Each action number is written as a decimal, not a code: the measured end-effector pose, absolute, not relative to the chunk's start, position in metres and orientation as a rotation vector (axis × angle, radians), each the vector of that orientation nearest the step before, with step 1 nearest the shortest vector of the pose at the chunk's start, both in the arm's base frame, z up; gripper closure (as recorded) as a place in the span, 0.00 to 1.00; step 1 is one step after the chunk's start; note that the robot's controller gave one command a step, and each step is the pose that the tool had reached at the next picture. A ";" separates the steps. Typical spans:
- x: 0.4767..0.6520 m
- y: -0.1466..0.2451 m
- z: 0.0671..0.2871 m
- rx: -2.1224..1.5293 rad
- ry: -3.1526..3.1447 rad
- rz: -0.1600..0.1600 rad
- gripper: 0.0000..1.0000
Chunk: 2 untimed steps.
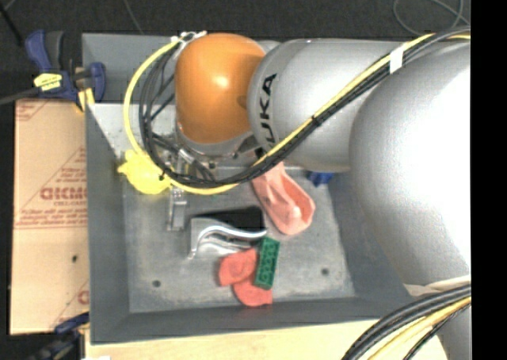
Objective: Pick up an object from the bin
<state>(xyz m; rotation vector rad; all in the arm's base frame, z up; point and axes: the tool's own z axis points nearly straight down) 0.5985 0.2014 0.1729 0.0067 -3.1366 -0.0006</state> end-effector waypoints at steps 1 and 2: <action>0.600 0.201 0.178 0.002 -3.144 -0.003 0.00; 0.585 0.159 0.153 -0.099 -3.142 -0.005 0.00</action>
Offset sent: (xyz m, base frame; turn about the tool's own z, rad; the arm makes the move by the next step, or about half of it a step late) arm -0.0258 -0.0752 -0.0390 0.1188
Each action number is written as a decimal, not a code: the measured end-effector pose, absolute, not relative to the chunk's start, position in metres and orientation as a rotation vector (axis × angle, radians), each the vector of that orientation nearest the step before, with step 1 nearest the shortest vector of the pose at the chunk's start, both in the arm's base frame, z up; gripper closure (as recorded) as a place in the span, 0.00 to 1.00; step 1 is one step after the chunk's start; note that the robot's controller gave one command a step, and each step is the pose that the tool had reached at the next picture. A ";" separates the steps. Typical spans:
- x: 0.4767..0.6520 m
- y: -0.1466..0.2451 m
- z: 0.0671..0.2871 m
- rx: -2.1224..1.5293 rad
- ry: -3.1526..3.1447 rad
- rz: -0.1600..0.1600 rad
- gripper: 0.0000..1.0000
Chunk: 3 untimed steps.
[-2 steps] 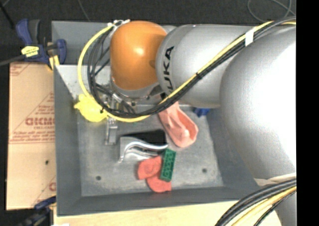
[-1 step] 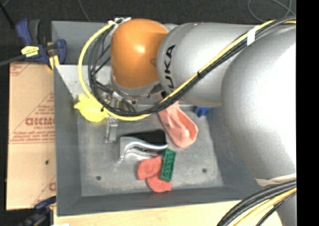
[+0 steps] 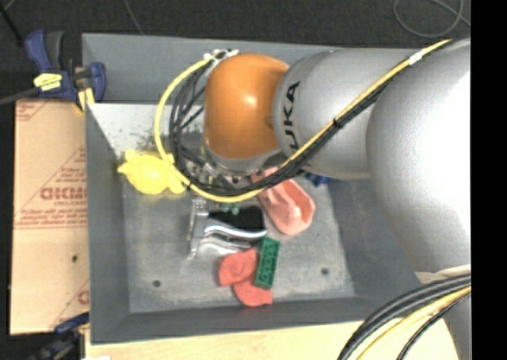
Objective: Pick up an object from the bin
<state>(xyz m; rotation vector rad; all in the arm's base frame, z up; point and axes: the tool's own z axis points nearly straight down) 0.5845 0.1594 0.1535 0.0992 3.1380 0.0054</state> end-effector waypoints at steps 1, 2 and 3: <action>0.592 0.132 0.137 0.116 3.138 -0.002 0.00; 0.573 0.112 0.125 0.209 3.130 0.007 0.00; 0.567 0.053 0.070 0.226 3.130 -0.003 1.00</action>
Offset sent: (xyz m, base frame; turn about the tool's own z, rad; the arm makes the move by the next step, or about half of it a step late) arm -0.0223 -0.0571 -0.0353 0.0955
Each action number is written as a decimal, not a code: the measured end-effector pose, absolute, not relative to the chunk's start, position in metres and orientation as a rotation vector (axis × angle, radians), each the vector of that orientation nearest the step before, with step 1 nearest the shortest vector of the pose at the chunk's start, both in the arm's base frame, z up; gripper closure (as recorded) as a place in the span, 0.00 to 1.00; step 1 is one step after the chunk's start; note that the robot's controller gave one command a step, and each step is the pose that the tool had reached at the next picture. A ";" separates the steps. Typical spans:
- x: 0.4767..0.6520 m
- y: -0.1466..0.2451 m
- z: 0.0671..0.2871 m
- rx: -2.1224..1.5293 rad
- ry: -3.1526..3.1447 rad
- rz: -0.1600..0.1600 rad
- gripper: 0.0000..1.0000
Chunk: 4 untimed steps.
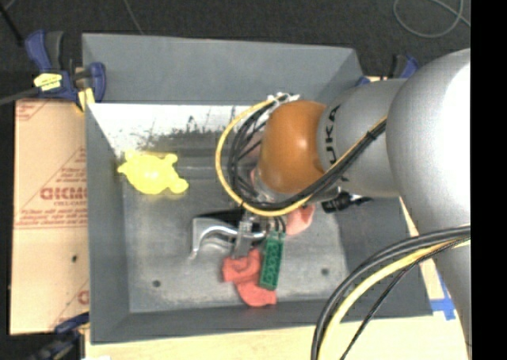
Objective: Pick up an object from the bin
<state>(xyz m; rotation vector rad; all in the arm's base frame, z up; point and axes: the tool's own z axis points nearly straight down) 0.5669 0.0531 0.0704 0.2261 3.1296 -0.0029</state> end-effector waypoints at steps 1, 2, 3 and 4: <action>0.567 0.053 0.070 0.230 3.129 -0.003 1.00; 0.567 0.053 0.070 0.231 3.129 -0.002 0.00; 0.567 0.053 0.070 0.234 3.129 -0.002 1.00; 0.567 0.053 0.070 0.236 3.129 -0.002 1.00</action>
Offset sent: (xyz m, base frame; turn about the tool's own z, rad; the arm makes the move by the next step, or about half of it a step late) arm 0.0000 0.0000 0.0000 0.0000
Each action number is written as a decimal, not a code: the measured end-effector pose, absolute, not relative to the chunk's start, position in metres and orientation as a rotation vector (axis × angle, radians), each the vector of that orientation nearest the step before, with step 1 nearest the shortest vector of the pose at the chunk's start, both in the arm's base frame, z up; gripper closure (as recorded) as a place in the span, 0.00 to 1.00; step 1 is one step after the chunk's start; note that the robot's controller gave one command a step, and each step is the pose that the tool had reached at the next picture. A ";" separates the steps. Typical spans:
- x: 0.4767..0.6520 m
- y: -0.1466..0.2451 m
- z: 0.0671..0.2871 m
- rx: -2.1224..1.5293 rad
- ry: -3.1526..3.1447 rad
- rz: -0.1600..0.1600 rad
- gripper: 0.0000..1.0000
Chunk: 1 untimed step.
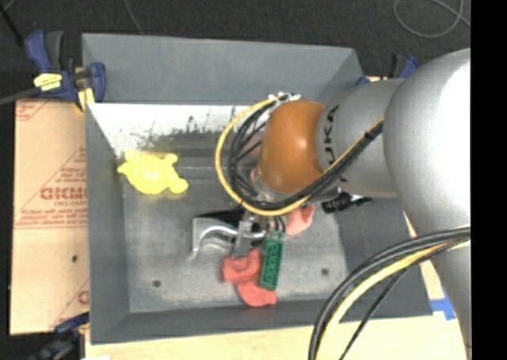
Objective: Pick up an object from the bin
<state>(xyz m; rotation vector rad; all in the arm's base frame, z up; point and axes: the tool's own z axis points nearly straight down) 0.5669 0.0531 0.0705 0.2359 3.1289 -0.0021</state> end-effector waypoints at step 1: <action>0.567 0.053 0.070 0.237 3.129 -0.002 1.00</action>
Offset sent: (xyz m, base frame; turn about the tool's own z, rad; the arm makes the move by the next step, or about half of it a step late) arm 0.0000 0.0000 0.0000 0.0000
